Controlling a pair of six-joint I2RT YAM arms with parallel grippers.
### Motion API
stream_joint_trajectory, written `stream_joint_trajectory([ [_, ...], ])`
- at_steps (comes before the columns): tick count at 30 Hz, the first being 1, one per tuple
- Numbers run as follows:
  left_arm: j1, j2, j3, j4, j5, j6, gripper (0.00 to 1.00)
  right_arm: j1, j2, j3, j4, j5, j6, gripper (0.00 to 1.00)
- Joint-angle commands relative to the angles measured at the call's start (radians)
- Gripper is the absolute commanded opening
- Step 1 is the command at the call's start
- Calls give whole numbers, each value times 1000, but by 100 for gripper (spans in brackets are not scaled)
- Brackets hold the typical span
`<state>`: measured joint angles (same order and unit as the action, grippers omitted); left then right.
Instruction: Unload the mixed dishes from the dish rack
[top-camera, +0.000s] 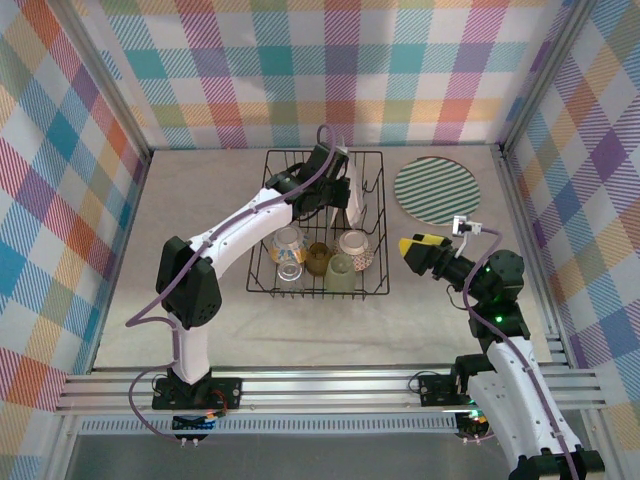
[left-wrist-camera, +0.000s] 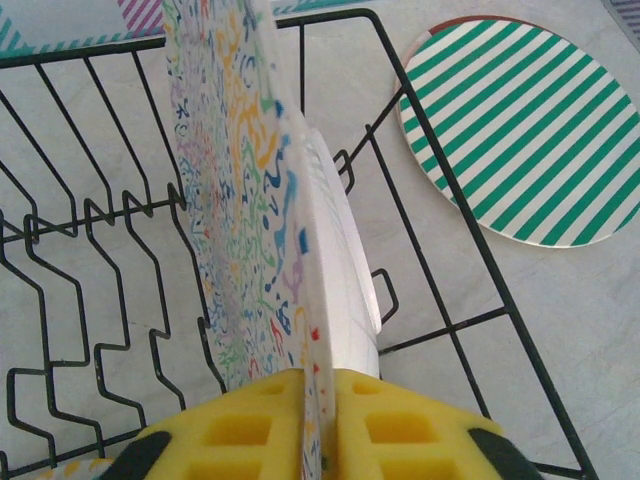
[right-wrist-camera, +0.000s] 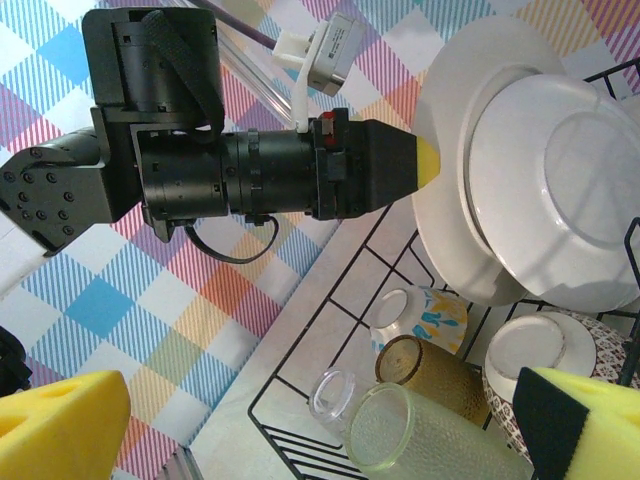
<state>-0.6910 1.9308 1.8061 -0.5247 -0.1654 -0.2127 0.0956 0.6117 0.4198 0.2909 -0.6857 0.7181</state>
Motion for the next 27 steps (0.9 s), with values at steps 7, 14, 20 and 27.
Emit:
stream_joint_trajectory([
  [7, 8, 10, 42, -20, 12, -9, 0, 15, -19, 0, 4, 20, -32, 99],
  [14, 9, -29, 46, -14, 33, -27, 0, 21, -22, 2, -1, 23, -39, 99],
  [20, 8, -74, 40, -15, 25, -42, 0, 26, -25, 2, -6, 29, -43, 99],
  [27, 10, -123, 17, -5, 19, -62, 0, 30, -23, 2, -10, 35, -49, 99],
])
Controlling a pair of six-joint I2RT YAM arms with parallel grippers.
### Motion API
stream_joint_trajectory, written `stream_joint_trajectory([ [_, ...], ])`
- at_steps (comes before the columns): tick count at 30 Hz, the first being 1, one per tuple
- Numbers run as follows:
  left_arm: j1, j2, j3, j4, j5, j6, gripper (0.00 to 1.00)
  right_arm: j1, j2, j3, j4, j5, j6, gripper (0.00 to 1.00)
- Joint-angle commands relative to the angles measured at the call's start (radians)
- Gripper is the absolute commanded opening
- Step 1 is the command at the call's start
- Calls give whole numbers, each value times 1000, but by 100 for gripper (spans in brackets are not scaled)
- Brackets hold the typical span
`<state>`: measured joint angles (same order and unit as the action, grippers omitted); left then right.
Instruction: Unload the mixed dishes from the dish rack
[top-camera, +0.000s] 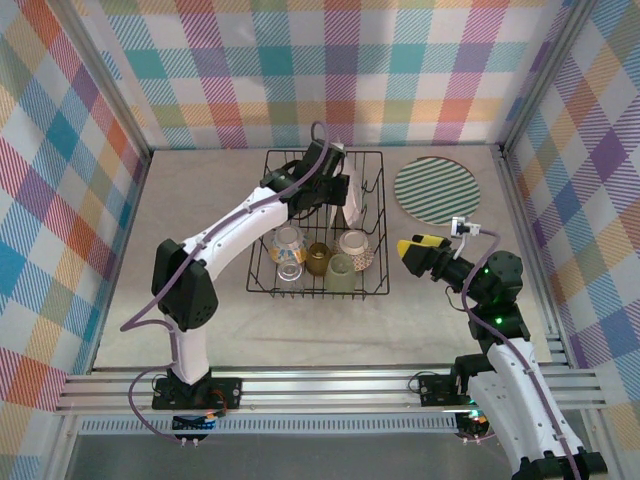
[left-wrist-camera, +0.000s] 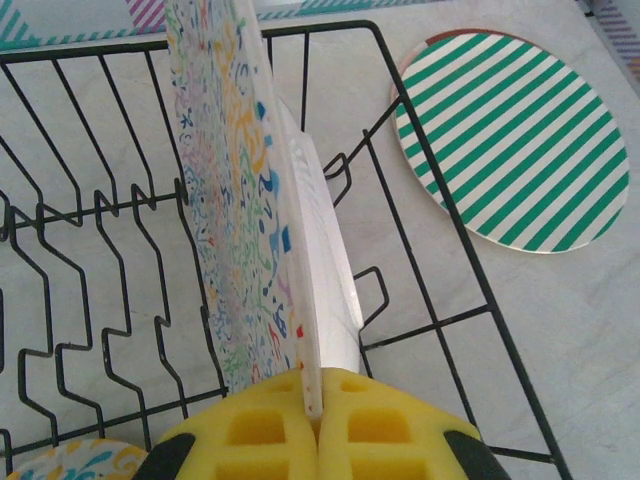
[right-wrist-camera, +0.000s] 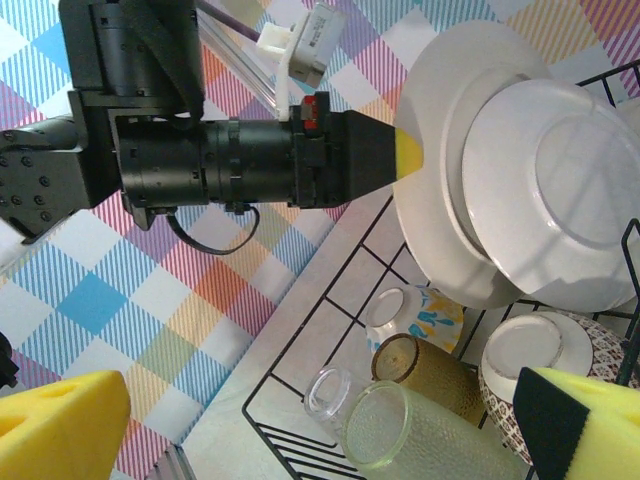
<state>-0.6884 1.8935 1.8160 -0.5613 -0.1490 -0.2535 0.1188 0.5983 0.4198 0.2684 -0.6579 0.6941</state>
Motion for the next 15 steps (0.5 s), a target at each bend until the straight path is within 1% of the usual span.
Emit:
stream_joint_trajectory([
  [1, 7, -92, 3, 32, 0, -23, 0, 8, -11, 2, 12, 8, -24, 99],
  [15, 24, -190, -48, 43, -17, -39, 0, 20, -9, 4, 8, 20, -35, 99],
])
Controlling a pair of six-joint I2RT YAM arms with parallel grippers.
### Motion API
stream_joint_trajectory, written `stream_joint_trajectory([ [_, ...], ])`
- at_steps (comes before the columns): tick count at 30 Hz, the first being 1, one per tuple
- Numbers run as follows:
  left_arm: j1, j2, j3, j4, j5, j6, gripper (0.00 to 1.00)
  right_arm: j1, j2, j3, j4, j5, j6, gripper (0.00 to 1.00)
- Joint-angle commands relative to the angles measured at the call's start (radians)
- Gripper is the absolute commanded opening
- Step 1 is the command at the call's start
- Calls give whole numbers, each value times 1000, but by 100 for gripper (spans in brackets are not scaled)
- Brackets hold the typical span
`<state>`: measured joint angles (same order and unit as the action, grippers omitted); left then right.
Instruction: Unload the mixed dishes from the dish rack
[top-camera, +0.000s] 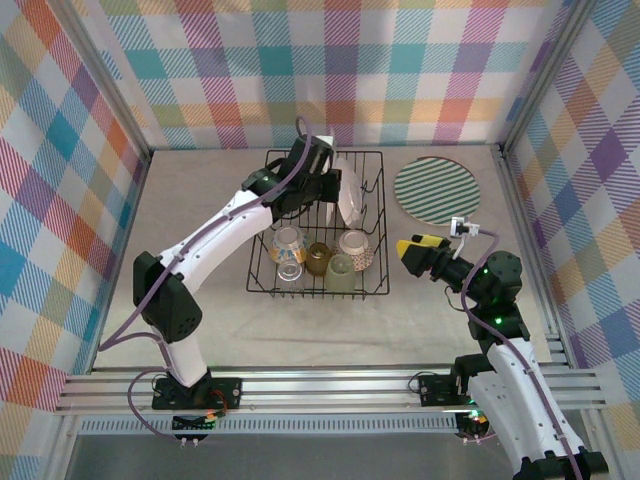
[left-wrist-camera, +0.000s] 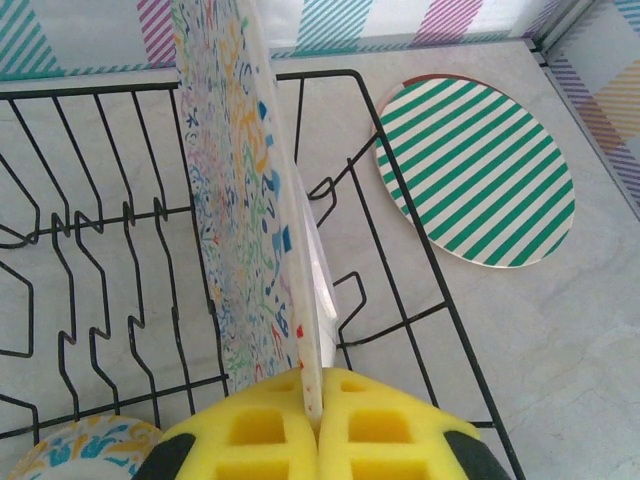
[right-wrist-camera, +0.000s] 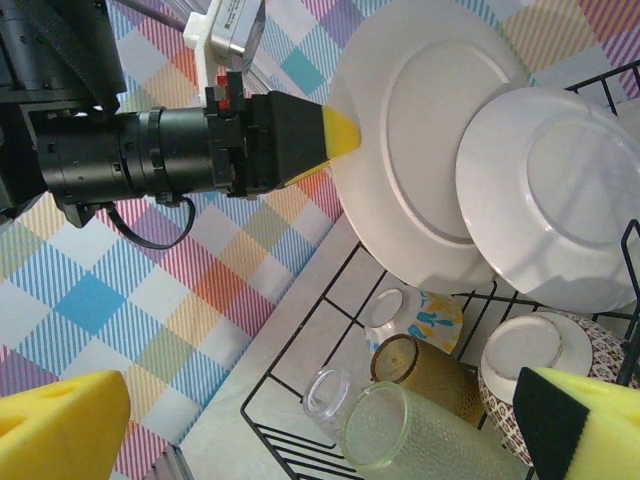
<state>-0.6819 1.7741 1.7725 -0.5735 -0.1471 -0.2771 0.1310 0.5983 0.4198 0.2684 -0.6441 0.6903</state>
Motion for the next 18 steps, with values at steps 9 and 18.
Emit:
stream_joint_trajectory([
  [9, 33, -139, -42, 59, -36, -25, 0, 15, -5, 4, 2, 15, -40, 99],
  [18, 54, -243, -95, 50, -45, -2, 0, 20, -5, 9, -19, 26, -53, 99],
])
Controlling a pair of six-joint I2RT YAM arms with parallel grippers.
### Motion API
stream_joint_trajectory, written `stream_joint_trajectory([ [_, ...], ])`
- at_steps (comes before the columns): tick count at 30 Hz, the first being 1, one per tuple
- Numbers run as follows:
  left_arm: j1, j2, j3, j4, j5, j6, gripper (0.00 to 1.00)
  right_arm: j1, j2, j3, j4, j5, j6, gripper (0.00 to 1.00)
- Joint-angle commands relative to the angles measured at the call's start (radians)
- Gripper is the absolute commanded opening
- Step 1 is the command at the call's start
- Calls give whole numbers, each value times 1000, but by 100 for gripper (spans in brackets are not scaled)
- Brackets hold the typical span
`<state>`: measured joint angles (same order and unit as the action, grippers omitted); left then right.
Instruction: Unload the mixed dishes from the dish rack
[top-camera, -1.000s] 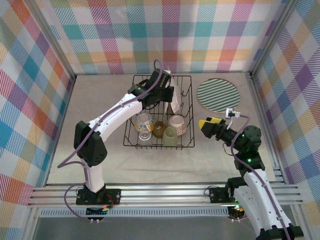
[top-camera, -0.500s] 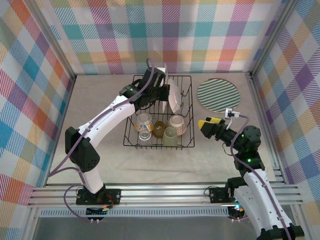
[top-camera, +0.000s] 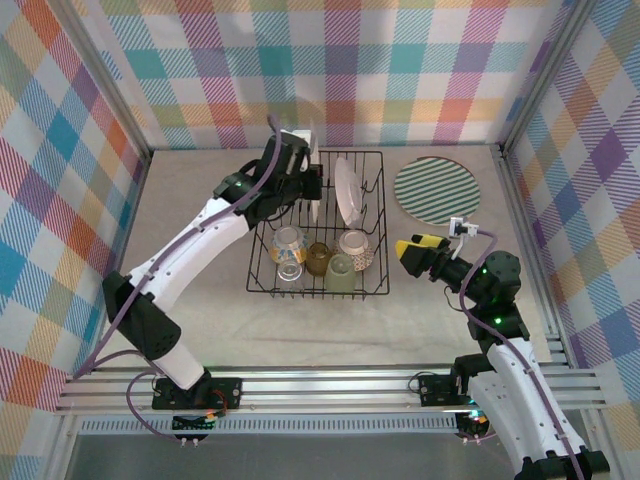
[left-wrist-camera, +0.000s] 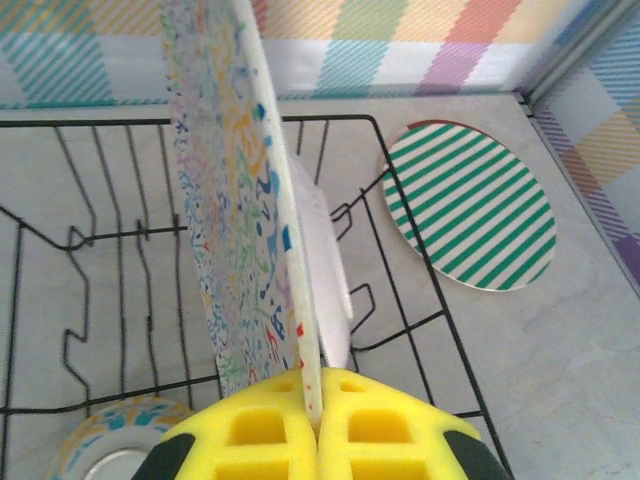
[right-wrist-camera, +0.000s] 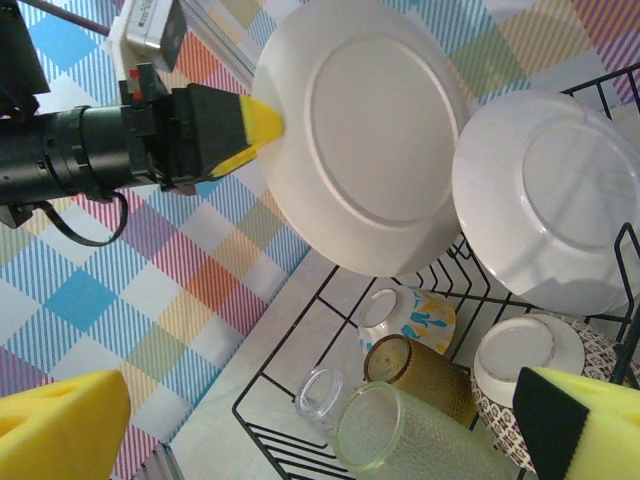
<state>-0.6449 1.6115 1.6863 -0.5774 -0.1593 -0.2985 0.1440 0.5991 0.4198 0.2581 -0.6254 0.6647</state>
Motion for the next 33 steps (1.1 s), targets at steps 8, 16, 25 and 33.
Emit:
stream_joint_trajectory([
  [8, 33, -206, -70, 61, -28, 63, 0, 8, -13, 14, -29, 19, -43, 99],
  [16, 33, -364, -196, 163, 130, 221, 0, 9, 13, 50, -88, -4, -18, 99],
  [25, -1, -492, -334, 208, 259, 375, 0, 5, 111, 260, -528, 89, 12, 99],
  [33, -224, -502, -387, 194, -48, 633, 0, -12, 132, 394, -626, -28, 109, 99],
])
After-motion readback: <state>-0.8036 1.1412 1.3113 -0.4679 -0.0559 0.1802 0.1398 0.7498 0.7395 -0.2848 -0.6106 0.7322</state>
